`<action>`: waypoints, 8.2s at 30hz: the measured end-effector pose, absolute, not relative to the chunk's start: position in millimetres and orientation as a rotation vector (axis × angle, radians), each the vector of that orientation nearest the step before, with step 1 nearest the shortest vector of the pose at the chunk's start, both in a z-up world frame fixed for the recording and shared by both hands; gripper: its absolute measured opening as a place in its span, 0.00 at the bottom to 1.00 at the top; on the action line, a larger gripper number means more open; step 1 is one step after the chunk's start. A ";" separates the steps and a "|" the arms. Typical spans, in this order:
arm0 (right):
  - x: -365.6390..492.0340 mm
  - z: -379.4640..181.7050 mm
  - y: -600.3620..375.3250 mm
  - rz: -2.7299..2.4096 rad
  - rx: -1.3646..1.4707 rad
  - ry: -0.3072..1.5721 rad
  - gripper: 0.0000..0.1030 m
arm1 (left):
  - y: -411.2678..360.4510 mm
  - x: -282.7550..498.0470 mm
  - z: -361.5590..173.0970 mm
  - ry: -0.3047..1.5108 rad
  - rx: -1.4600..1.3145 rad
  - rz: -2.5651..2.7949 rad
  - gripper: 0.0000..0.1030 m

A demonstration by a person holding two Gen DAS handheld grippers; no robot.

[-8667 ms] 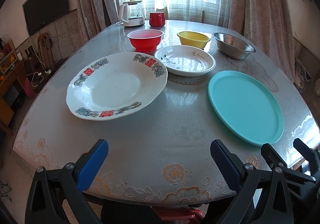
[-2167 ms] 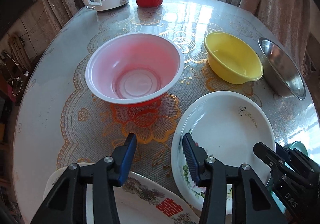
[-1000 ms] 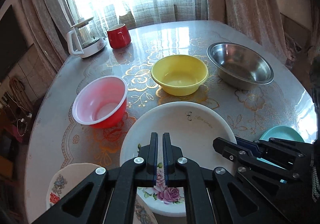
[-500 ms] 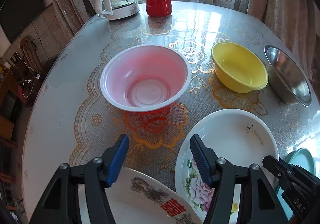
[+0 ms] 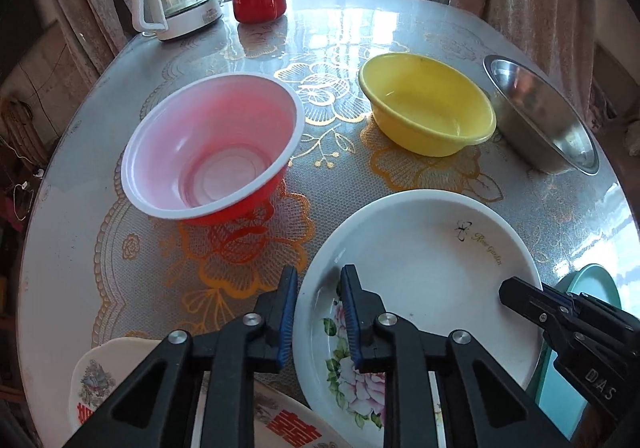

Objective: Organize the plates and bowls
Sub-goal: 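Lift the white floral dish with the right gripper and lower it onto the turquoise plate, then open the right gripper and withdraw it from the stacked dishes, then move the right gripper to the dragon-print white plate rim and grasp it, then lift the dragon-print plate with the right gripper and carry it toward the stack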

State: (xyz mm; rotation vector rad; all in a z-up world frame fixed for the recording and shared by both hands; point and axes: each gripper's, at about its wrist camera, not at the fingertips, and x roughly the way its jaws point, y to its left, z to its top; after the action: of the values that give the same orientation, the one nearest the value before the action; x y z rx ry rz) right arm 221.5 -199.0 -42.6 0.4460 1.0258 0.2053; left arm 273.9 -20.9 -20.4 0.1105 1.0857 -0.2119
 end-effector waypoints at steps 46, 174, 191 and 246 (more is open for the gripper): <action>75.1 1.5 -331.7 0.057 0.628 0.835 0.10 | -126.5 152.2 7.6 0.902 0.020 -0.478 0.16; 149.4 -25.4 -75.9 0.389 0.271 0.938 0.55 | 216.3 122.9 -26.3 0.912 -0.430 0.074 0.81; 157.2 -38.3 -48.9 0.442 0.246 0.931 0.37 | 196.2 135.5 -32.5 0.916 -0.335 -0.022 0.39; 121.8 -22.4 -90.4 0.428 0.167 0.850 0.22 | 134.5 103.2 -23.8 0.812 -0.085 -0.052 0.34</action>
State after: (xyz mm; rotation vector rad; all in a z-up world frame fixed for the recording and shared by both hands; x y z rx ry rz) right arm 121.8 -90.4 -22.4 0.1670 0.8499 0.4281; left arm 103.2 134.5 -23.8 -0.0855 0.8118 -0.0515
